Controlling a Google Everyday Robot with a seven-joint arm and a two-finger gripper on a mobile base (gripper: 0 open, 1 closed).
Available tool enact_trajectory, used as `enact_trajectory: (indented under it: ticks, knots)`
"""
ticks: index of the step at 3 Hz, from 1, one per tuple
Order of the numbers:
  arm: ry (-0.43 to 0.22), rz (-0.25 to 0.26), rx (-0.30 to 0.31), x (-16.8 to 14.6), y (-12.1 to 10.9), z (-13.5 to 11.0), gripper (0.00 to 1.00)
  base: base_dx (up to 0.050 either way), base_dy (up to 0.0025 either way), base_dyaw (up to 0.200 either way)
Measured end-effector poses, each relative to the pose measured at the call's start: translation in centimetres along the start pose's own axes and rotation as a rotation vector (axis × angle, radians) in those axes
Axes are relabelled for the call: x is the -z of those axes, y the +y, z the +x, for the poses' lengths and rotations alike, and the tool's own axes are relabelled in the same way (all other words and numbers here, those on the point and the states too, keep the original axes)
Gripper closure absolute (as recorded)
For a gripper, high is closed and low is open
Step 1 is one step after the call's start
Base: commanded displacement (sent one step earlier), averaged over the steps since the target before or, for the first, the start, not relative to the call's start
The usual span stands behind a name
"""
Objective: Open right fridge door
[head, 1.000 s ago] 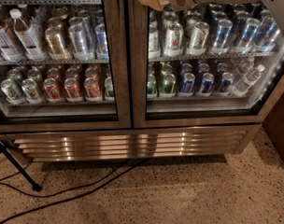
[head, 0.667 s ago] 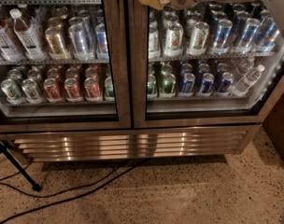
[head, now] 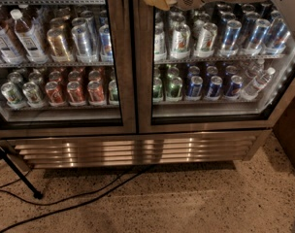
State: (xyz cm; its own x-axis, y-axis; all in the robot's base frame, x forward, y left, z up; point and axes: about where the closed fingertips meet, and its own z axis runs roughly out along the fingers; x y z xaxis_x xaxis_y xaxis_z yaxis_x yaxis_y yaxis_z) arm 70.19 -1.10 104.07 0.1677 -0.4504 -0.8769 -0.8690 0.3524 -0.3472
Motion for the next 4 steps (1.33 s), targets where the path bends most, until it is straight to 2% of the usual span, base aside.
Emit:
enact_trajectory:
  ticks: [2,3,4]
  knots:
    - [0.000,0.000,0.000,-0.01,0.00,0.00,0.11,0.000,0.00000,0.000]
    - [0.000,0.000,0.000,0.00,0.03,-0.01,0.00,0.000,0.00000,0.000]
    - [0.000,0.000,0.000,0.14,0.81,-0.26,0.00,0.000,0.00000,0.000]
